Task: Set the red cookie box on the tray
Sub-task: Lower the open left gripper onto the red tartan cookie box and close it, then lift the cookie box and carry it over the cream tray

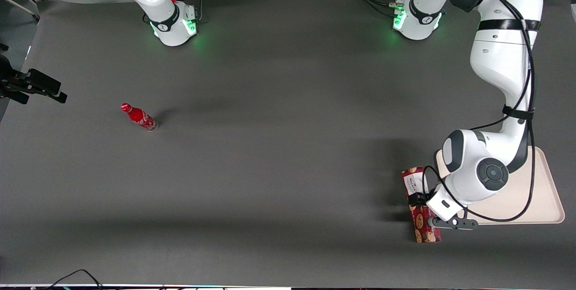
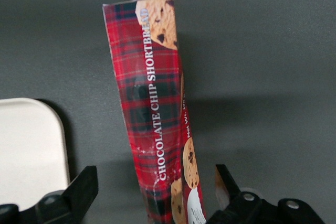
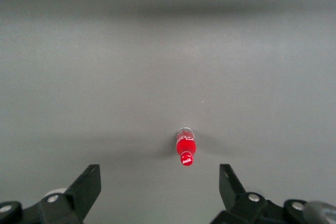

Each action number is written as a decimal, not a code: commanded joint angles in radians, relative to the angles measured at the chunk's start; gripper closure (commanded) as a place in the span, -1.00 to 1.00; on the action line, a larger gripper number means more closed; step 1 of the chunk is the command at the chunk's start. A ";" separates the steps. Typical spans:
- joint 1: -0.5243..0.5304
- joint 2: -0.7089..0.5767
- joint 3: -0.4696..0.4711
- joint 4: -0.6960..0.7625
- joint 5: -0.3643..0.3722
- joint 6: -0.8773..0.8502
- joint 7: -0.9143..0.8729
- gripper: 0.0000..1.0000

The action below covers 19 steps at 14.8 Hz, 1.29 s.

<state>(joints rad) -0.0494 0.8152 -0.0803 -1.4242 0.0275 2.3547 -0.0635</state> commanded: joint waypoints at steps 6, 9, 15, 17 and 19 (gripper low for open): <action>-0.015 -0.004 -0.018 -0.015 0.008 -0.031 -0.030 1.00; -0.017 -0.039 -0.042 0.010 0.006 -0.154 -0.044 1.00; -0.017 -0.286 -0.045 0.021 0.043 -0.454 -0.042 1.00; -0.010 -0.347 -0.044 0.019 0.043 -0.552 -0.001 1.00; 0.003 -0.366 -0.030 0.019 0.045 -0.583 0.054 1.00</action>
<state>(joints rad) -0.0573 0.4996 -0.1299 -1.3740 0.0587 1.8160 -0.0732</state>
